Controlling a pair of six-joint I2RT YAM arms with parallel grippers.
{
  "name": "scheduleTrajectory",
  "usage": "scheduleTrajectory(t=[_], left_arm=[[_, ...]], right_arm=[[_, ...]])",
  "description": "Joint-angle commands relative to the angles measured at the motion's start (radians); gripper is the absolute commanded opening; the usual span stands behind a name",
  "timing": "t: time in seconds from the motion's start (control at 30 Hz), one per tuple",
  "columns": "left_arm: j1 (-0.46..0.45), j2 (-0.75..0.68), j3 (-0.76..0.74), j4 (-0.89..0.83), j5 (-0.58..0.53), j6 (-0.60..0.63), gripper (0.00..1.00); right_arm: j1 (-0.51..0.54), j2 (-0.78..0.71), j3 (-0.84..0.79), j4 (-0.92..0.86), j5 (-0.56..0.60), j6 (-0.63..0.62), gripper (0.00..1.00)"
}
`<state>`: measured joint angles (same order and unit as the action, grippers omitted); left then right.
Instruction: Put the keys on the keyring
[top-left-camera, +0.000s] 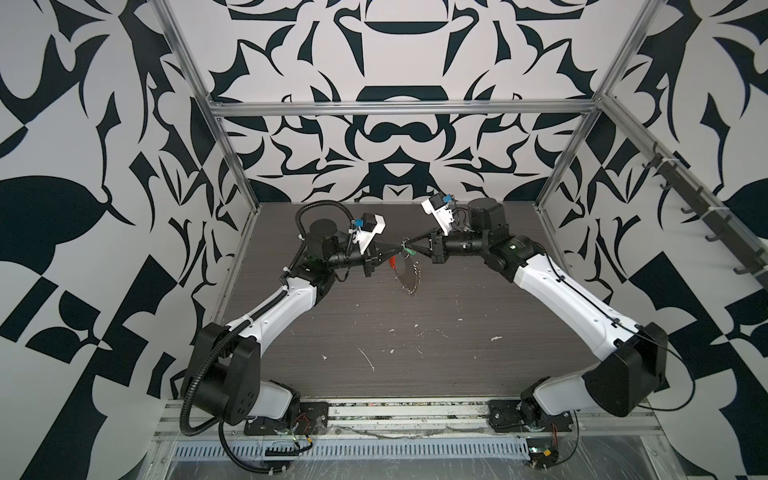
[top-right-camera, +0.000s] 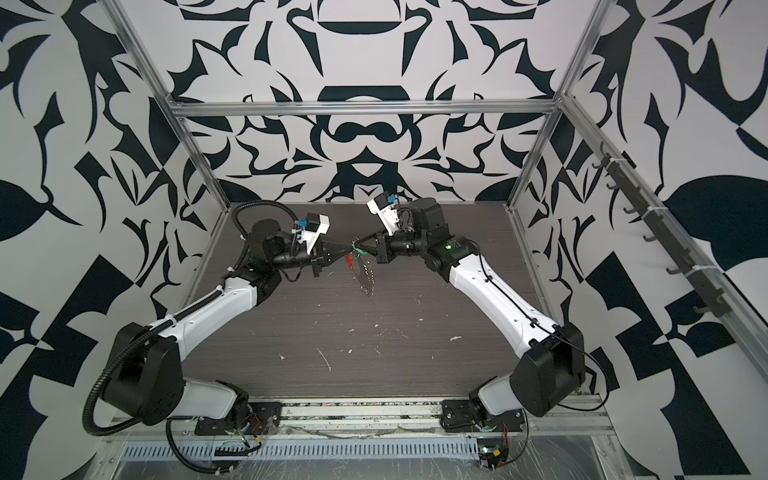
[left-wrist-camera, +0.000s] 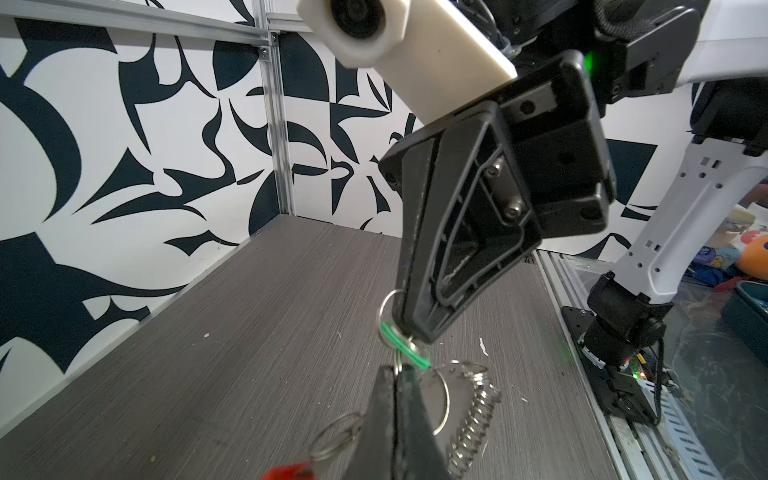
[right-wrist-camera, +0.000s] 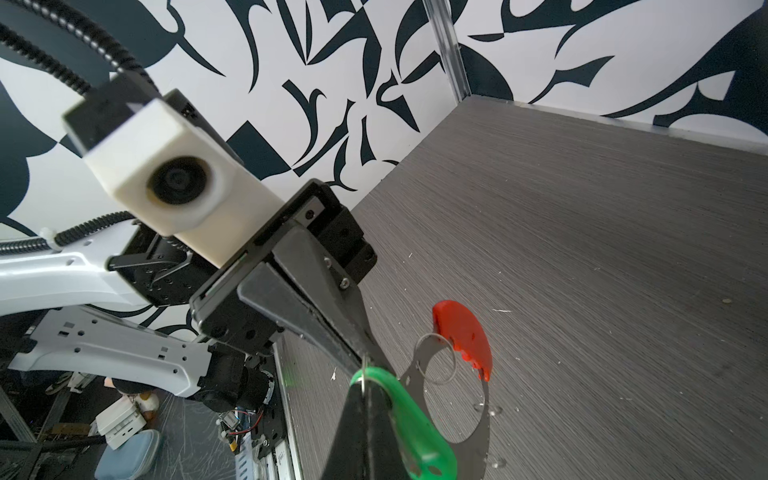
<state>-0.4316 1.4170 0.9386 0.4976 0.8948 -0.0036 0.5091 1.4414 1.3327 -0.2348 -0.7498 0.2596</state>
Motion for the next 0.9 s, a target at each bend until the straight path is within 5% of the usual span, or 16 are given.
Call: scheduleTrajectory(t=[0.0, 0.87], left_arm=[[-0.003, -0.004, 0.037, 0.013, 0.017, -0.003, 0.00], [-0.003, -0.027, 0.047, -0.022, 0.018, 0.030, 0.00]], right_arm=[[0.008, -0.028, 0.009, 0.016, -0.023, -0.018, 0.00], [-0.038, -0.014, -0.065, 0.005, 0.040, -0.021, 0.00]])
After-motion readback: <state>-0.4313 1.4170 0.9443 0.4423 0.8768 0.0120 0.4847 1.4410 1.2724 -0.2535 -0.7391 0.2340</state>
